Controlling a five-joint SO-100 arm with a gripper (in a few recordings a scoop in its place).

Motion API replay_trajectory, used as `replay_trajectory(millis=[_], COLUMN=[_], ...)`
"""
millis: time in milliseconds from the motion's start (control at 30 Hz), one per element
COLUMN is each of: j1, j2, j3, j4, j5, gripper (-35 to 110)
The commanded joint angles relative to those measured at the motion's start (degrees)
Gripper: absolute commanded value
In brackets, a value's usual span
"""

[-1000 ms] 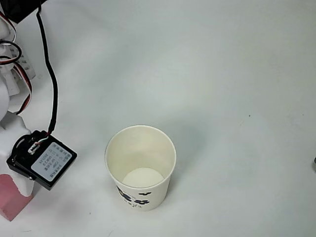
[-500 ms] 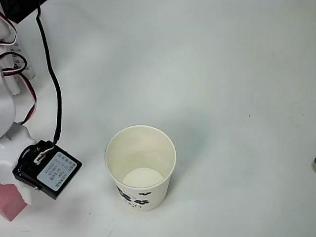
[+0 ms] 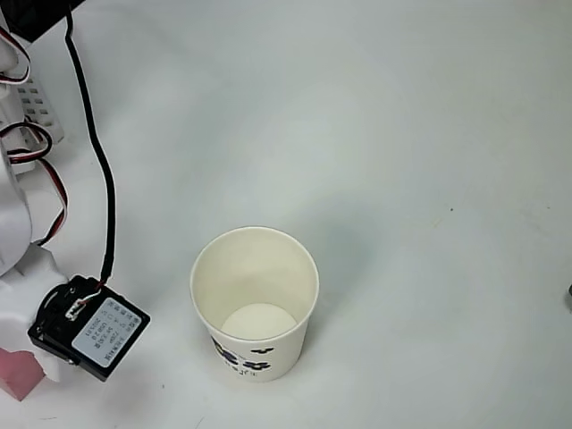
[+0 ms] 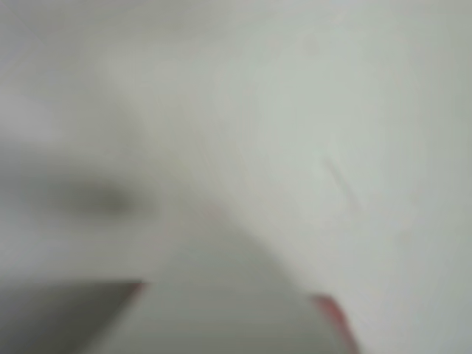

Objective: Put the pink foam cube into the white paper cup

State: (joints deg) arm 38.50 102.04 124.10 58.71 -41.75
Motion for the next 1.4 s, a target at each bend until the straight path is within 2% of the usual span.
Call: replay_trajectory(millis=[0, 233, 400, 533, 933, 1367], j1=[1.1, 0.8, -0.5, -1.6, -7.6, -15.6], j2=[1.0, 1.1, 4.8, 12.1, 15.0, 11.3], j3=[0.3, 2.7, 4.3, 2.9, -23.0, -37.0], j4=[-0.6, -0.6, -0.1, 6.2, 28.2, 30.5], j5=[-0.9, -0.4, 0.9, 2.0, 5.6, 8.3], gripper=[29, 15, 15, 15, 15, 15])
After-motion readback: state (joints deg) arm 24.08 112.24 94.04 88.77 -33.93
